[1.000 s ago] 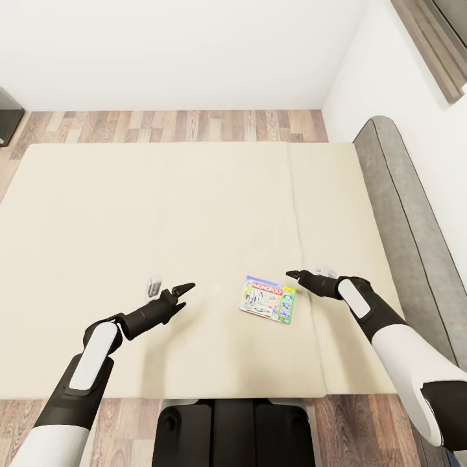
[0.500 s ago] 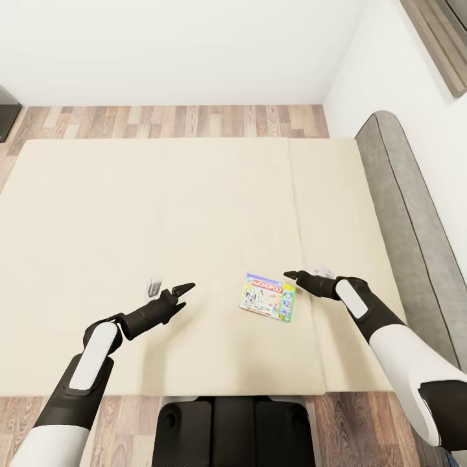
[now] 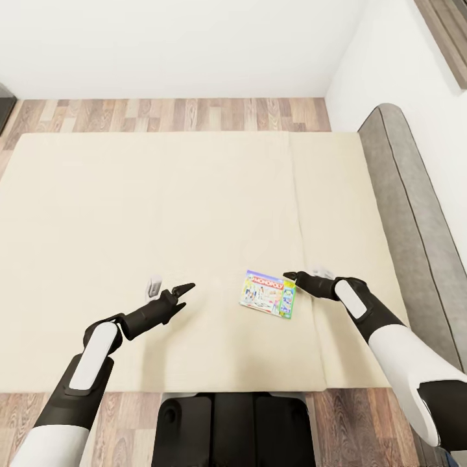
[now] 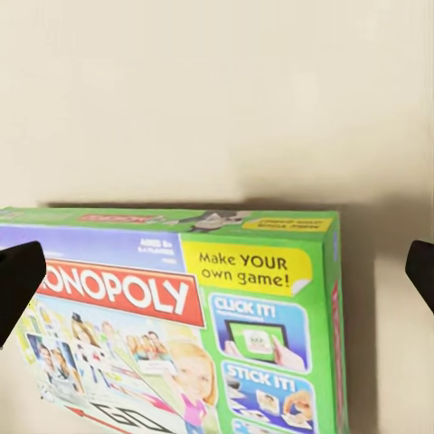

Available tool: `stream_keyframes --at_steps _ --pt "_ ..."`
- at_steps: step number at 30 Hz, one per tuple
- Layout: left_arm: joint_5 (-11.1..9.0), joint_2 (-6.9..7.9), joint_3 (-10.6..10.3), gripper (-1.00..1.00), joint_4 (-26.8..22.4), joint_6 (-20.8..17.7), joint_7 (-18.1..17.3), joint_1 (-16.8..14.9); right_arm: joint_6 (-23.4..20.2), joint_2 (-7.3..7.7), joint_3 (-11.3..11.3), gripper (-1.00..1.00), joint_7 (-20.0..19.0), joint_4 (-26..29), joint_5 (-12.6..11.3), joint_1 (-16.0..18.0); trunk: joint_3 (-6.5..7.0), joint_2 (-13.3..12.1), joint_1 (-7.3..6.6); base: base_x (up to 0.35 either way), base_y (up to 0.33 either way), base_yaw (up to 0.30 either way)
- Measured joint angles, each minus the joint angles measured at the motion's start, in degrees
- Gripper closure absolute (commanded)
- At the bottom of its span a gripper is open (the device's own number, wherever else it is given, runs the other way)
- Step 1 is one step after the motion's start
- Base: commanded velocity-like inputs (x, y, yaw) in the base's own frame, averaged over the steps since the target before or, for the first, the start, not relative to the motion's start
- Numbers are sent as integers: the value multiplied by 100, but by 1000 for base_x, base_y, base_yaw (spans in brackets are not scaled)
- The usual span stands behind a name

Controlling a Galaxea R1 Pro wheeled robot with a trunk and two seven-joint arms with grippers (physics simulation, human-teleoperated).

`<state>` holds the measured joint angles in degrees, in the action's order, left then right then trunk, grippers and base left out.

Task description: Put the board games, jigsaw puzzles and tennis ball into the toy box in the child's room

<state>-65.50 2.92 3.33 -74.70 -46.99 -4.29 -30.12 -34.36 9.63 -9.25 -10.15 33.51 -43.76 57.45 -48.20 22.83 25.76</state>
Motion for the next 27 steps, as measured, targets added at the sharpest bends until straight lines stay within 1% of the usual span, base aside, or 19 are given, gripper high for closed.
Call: stream_keyframes --at_steps 13,27 --pt "1 0 0 -100 14 0 3 0 2 2 -2 -100 -5 -3 1 0 -111 0 0 0 0 0" --pt "-3 0 0 -100 16 10 -20 26 9 -1 -2 -100 -7 0 1 0 -144 0 0 0 0 0"
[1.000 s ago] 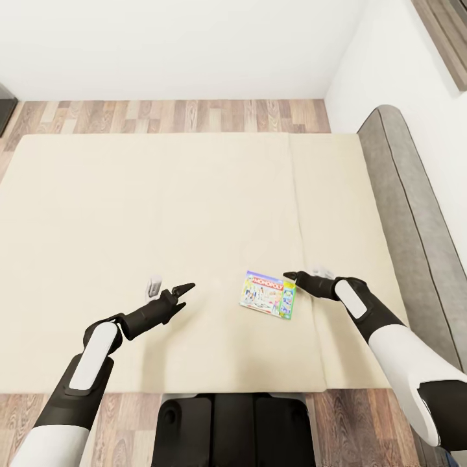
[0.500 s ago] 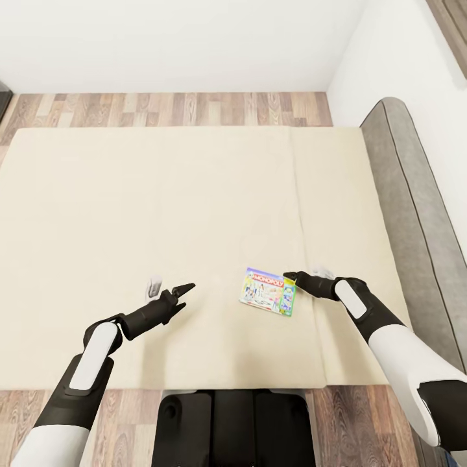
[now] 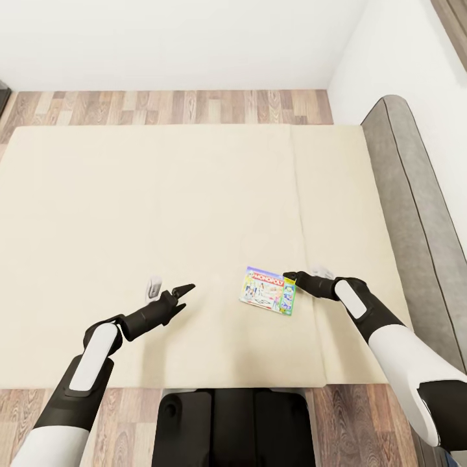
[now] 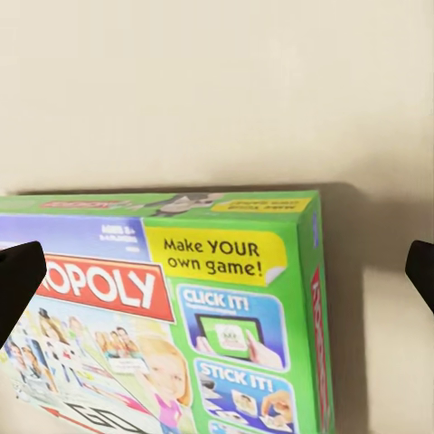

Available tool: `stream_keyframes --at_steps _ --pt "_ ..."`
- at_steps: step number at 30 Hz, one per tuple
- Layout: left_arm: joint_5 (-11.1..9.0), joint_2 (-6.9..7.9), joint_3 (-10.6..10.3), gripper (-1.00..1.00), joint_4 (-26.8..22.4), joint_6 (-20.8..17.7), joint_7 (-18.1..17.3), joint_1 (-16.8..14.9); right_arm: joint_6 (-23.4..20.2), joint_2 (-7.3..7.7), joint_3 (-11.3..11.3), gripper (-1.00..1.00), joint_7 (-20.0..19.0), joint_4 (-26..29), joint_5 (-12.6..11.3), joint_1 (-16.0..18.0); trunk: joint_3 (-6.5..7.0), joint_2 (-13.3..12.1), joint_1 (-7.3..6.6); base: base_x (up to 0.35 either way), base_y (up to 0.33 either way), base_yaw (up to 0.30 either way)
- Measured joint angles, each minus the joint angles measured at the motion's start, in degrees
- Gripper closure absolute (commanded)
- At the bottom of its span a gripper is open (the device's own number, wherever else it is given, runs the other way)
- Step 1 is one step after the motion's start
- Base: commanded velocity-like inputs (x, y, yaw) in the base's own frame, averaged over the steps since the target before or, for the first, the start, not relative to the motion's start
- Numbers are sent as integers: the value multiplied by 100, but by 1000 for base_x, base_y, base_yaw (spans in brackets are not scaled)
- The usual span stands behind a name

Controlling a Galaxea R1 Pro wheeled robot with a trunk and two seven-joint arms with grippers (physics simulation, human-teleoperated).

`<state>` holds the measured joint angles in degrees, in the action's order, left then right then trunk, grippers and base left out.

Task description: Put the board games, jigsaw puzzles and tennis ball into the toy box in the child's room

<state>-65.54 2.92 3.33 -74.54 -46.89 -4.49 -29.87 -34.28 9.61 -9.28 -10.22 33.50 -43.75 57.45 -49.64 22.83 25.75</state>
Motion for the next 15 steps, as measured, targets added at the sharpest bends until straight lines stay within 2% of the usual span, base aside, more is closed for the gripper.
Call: stream_keyframes --at_steps 15 --pt "0 0 0 -100 0 7 -17 8 1 -7 0 -100 0 0 -8 0 -5 0 0 0 0 0"
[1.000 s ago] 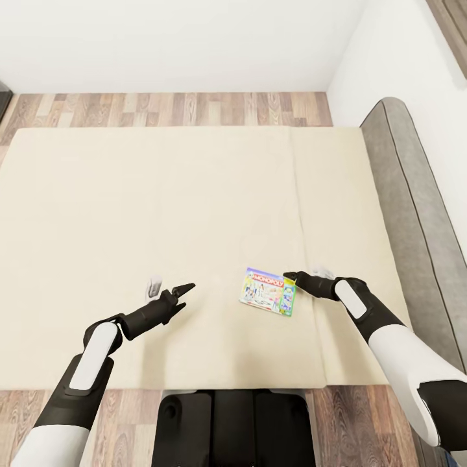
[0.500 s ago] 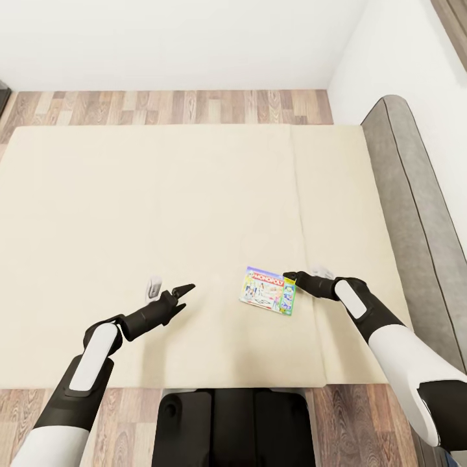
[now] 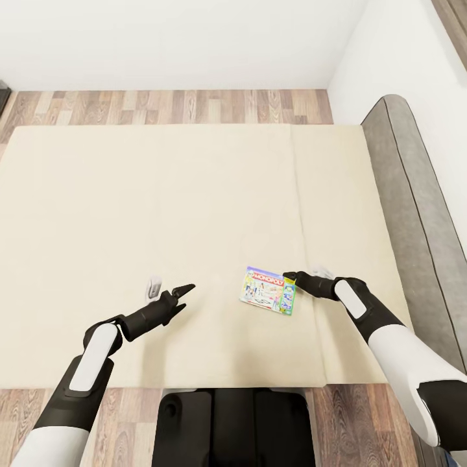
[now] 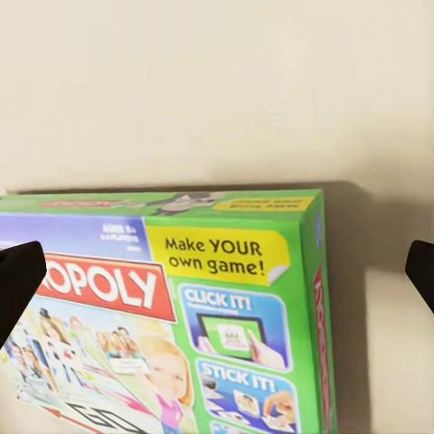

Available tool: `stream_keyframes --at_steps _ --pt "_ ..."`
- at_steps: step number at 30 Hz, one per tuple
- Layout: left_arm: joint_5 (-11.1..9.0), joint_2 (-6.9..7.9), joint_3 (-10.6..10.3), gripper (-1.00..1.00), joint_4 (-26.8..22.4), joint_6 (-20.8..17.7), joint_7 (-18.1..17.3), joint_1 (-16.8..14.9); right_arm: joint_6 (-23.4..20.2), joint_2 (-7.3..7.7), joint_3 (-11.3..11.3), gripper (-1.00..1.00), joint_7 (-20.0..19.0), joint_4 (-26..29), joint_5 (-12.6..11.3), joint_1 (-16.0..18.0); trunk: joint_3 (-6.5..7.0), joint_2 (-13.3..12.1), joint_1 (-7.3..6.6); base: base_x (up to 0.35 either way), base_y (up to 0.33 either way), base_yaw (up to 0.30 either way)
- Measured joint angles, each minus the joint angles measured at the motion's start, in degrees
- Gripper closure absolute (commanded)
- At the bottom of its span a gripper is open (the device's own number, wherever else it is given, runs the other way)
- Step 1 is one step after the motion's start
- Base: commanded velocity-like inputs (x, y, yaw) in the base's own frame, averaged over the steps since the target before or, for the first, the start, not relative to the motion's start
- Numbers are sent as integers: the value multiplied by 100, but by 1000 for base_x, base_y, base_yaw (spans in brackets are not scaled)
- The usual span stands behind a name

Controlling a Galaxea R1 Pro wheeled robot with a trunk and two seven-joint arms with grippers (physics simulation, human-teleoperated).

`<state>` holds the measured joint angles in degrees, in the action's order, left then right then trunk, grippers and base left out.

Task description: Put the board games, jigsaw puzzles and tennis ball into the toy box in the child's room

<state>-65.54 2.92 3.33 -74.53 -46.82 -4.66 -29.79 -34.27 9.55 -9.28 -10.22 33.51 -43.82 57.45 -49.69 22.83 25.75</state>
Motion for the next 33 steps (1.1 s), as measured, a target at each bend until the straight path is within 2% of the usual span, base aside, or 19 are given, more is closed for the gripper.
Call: stream_keyframes --at_steps 14,27,33 --pt "-1 5 5 -100 -1 -4 -19 2 1 -10 -1 -100 -1 0 -1 0 -1 0 0 0 15 0" --pt "-11 8 8 -100 -2 -1 -27 12 2 -11 -1 -100 -1 3 4 0 -1 0 0 0 193 0" --pt "-17 7 8 -100 -1 0 -28 19 1 -12 -1 -100 0 4 -1 0 -1 0 0 0 86 0"
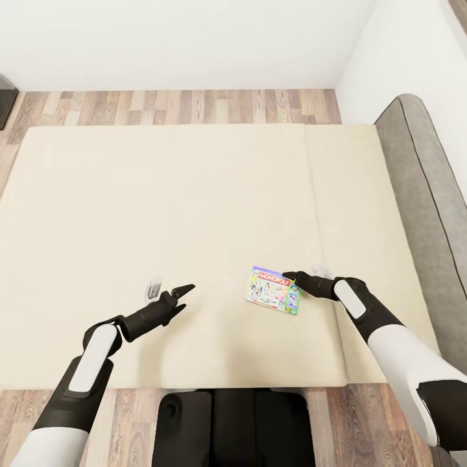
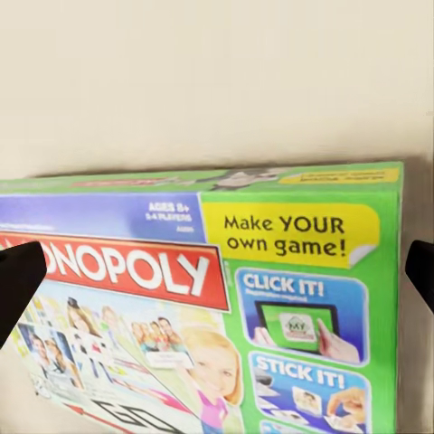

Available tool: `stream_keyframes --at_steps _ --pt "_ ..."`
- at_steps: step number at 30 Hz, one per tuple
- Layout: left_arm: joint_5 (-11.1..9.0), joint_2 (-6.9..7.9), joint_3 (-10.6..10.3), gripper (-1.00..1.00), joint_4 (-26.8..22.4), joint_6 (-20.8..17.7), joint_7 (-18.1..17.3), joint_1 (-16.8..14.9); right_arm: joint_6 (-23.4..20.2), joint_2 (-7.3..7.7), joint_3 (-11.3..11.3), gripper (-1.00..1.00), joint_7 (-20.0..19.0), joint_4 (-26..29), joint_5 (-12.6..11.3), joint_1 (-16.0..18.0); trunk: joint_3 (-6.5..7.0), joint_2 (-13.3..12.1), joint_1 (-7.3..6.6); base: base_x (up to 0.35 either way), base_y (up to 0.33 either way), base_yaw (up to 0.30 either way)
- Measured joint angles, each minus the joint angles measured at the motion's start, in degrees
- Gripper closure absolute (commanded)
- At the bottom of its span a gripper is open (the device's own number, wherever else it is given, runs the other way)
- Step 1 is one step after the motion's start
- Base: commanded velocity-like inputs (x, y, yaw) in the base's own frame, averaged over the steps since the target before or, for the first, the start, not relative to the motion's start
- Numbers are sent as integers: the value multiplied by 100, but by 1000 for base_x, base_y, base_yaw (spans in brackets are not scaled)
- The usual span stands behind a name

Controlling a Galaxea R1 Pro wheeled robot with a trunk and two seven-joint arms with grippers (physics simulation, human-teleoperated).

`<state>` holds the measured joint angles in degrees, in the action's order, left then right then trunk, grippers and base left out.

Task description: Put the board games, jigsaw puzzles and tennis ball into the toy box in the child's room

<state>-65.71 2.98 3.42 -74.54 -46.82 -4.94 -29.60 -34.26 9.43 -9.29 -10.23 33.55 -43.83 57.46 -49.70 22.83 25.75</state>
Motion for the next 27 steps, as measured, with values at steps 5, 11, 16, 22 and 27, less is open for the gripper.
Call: stream_keyframes --at_steps 5,11,16,22,27 --pt "-2 0 0 -100 1 1 -1 4 -1 0 1 -100 0 1 0 0 0 0 0 0 37 0" --pt "-3 0 0 -100 1 4 -1 6 -1 0 1 -100 0 1 0 0 0 0 0 0 14 0" --pt "-3 1 0 -100 0 3 -1 5 -1 0 1 -100 0 -1 -1 0 0 0 0 0 6 0" --pt "1 2 0 -100 0 2 -1 3 -1 0 1 -100 0 0 1 0 0 0 0 0 8 0" --pt "3 2 1 -100 0 1 0 2 0 0 0 -100 0 0 0 0 0 0 0 0 78 0"
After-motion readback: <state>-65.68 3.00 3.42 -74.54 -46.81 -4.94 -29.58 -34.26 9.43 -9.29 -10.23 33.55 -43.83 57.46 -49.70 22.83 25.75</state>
